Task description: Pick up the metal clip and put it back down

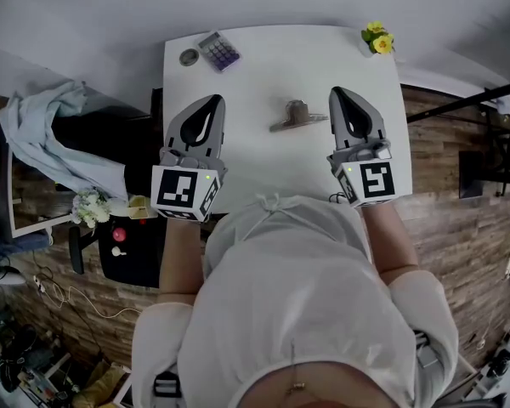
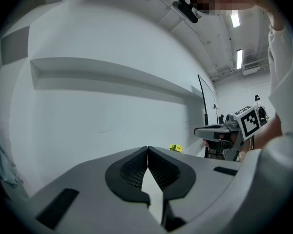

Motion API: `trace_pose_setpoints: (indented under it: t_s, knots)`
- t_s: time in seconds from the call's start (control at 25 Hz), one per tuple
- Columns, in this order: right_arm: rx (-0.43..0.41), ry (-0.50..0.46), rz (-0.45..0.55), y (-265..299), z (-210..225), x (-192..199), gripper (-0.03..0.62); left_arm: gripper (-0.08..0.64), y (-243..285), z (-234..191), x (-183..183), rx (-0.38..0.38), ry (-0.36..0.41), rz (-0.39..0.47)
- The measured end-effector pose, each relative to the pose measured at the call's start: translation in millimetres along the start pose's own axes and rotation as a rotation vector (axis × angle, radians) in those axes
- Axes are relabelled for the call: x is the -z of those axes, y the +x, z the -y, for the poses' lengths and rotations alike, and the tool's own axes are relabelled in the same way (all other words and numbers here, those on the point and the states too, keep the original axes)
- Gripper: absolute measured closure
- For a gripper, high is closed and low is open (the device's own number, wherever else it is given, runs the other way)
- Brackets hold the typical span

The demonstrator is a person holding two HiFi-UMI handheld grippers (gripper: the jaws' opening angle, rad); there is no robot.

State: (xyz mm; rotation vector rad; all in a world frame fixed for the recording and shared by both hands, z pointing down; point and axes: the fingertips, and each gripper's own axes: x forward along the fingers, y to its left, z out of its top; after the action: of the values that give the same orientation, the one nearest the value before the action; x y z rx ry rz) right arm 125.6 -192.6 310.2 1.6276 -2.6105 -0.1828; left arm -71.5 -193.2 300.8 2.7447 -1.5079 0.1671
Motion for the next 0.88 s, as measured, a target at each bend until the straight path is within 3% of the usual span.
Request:
trace_pose_setpoints:
  t_s: [0.88]
  knots:
    - [-0.100,0.055,-0.051,17,4,38,0.591,0.541,22,7,25,-0.016,-0.024,-0.048]
